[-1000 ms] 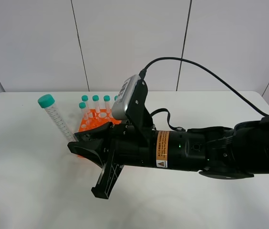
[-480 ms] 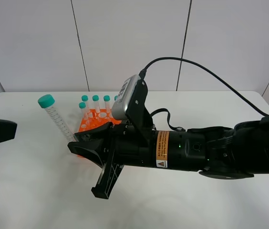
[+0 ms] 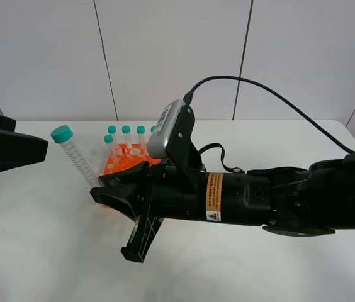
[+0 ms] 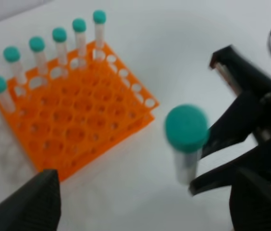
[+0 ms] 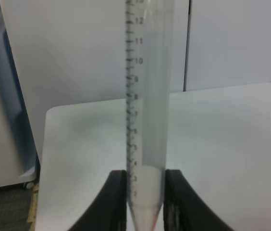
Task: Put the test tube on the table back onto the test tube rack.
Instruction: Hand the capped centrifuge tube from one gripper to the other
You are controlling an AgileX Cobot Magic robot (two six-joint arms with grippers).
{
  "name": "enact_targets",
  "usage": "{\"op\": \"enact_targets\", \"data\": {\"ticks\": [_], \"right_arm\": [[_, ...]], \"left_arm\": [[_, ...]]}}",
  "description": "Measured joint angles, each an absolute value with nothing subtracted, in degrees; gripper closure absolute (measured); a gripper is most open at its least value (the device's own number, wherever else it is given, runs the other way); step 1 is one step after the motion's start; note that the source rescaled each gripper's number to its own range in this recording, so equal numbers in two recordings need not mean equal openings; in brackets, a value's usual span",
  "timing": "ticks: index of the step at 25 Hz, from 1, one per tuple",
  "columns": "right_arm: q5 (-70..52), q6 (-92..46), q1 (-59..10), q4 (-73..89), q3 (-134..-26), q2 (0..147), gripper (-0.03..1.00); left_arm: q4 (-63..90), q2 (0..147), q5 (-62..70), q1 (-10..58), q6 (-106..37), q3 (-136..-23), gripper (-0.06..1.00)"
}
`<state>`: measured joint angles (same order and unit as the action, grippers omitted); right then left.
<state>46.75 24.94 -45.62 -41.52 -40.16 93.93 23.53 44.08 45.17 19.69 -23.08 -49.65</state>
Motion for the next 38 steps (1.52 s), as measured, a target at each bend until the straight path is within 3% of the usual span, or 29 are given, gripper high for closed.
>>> {"op": "enact_targets", "data": {"ticks": [27,35,38], "right_arm": [[47.98,24.94,-45.62,-41.12,-40.16,93.93,0.65],[47.98,24.94,-45.62,-41.12,-40.16,93.93,0.65],[47.98,24.94,-45.62,-41.12,-40.16,93.93,0.65]], "left_arm": [[36.93,49.98,42.22,19.69,-34.42,-49.72,-0.04],[37.00,49.98,42.22,19.69,-34.66,-49.72,0.21],[37.05,49.98,42.22,19.69,-35.63,-49.72,0.54]]}}
